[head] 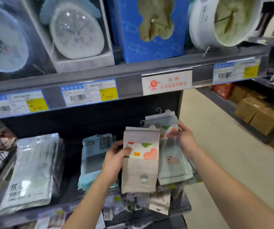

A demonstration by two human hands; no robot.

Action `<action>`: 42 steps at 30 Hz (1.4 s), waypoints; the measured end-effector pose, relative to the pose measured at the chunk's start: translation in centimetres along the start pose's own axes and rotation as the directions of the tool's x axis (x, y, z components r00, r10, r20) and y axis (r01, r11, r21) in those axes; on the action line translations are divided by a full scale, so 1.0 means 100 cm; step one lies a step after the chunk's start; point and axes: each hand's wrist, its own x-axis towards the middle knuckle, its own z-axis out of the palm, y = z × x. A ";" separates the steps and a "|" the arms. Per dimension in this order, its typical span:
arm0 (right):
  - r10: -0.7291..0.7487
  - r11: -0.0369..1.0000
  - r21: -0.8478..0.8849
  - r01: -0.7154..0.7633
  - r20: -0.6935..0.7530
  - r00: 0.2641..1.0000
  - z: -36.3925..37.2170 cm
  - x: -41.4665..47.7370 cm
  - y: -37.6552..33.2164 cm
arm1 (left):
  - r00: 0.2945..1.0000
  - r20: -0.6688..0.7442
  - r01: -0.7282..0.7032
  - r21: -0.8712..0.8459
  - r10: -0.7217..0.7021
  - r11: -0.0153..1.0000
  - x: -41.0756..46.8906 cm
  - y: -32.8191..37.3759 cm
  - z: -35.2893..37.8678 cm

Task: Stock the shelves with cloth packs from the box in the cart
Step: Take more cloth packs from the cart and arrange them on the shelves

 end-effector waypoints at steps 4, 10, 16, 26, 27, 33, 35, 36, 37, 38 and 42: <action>0.034 0.999 0.025 -0.036 0.057 0.998 -0.003 0.024 0.006 | 0.994 -0.112 -0.013 -0.008 0.012 1.000 -0.004 0.000 0.011; 0.098 0.995 -0.012 -0.098 0.066 0.993 -0.004 0.042 0.028 | 0.974 -0.223 -0.031 0.003 0.031 1.000 -0.013 -0.008 0.026; 0.014 0.994 -0.106 -0.007 0.069 0.998 -0.007 0.050 0.043 | 0.973 -0.226 -0.046 -0.047 0.035 0.998 -0.014 0.000 0.048; 0.047 0.962 0.254 -0.098 0.202 0.978 -0.035 0.011 0.012 | 0.987 -0.158 -0.008 -0.151 -0.016 0.988 0.019 0.020 0.111; 0.043 0.960 0.258 -0.110 0.254 0.966 -0.039 0.009 0.010 | 0.988 -0.153 -0.004 -0.147 -0.019 0.989 0.023 0.021 0.118; -0.195 0.980 0.020 0.197 0.254 0.947 -0.056 0.004 -0.001 | 0.989 -0.137 0.024 -0.156 -0.046 0.988 0.039 0.010 0.137; -0.172 0.983 -0.017 0.182 0.253 0.952 -0.051 0.011 0.002 | 0.978 -0.203 0.024 -0.090 -0.041 0.996 0.051 0.005 0.141; -0.141 0.986 -0.048 0.157 0.235 0.962 -0.046 0.017 0.005 | 0.970 -0.238 0.030 -0.053 -0.041 0.998 0.058 0.004 0.145; -0.100 0.989 -0.083 0.120 0.207 0.973 -0.041 0.023 0.008 | 0.963 -0.266 0.041 -0.027 -0.047 0.999 0.064 0.002 0.149; -0.065 0.989 -0.120 0.087 0.177 0.982 -0.035 0.029 0.011 | 0.956 -0.288 0.058 -0.021 -0.062 0.998 0.070 -0.001 0.153; -0.009 0.955 -0.295 0.036 0.091 0.996 -0.021 0.048 0.026 | 0.943 -0.327 0.093 0.099 -0.056 0.991 0.087 -0.018 0.164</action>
